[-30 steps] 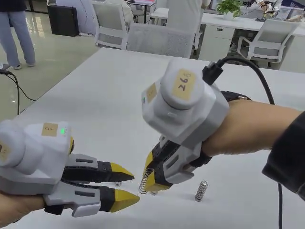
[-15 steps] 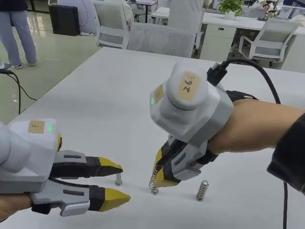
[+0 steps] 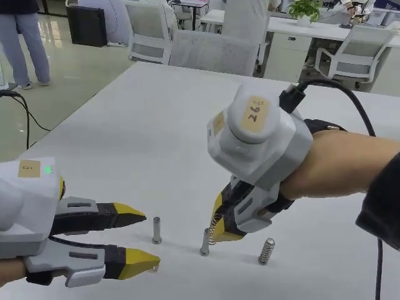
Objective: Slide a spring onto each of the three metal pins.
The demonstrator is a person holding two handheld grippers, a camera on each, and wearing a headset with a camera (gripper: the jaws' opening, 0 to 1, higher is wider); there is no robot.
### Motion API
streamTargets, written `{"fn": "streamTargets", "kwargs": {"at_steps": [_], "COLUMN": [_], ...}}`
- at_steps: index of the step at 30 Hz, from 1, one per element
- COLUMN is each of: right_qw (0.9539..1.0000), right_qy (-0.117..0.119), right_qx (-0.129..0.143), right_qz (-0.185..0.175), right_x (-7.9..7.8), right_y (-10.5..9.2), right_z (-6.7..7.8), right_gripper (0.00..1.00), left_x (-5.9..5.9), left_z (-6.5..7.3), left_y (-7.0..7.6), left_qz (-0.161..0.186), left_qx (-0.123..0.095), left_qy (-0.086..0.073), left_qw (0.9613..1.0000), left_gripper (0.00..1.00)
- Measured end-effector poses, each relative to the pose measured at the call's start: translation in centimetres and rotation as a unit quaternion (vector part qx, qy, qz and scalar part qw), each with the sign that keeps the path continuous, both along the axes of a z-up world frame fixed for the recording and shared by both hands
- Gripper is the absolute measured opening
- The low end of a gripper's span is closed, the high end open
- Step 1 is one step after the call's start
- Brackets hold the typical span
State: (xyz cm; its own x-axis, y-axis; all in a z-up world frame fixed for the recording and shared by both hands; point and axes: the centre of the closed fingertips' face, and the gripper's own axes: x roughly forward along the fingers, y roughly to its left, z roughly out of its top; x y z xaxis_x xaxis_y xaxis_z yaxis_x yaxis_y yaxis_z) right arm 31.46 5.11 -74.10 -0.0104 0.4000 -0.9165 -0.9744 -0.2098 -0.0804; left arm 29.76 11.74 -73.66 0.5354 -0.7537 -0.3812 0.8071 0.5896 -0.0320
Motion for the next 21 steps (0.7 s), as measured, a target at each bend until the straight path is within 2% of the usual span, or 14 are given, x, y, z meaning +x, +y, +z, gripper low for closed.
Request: {"fn": "streamTargets", "kwargs": {"at_steps": [7,14,21], "right_qw": [0.9999,0.9993,0.9990], "right_qy": [-0.005,-0.025,-0.027], "right_qx": [-0.004,-0.018,-0.016], "right_qz": [-0.008,-0.020,-0.033], "right_x": [0.8,2.5,3.7], "right_y": [-0.1,-0.2,0.4], "right_z": [-0.2,-1.1,-2.1], "right_gripper": [0.08,0.08,0.08], "left_x": [0.3,0.5,0.2], "left_z": [-1.3,-1.6,-2.4], "left_y": [1.3,1.3,1.3], "left_qz": [0.027,0.033,0.030], "left_qx": [0.000,-0.002,0.004], "left_qy": [0.010,0.011,0.020], "left_qw": [0.9996,0.9994,0.9994], "left_gripper": [0.38,0.39,0.40]}}
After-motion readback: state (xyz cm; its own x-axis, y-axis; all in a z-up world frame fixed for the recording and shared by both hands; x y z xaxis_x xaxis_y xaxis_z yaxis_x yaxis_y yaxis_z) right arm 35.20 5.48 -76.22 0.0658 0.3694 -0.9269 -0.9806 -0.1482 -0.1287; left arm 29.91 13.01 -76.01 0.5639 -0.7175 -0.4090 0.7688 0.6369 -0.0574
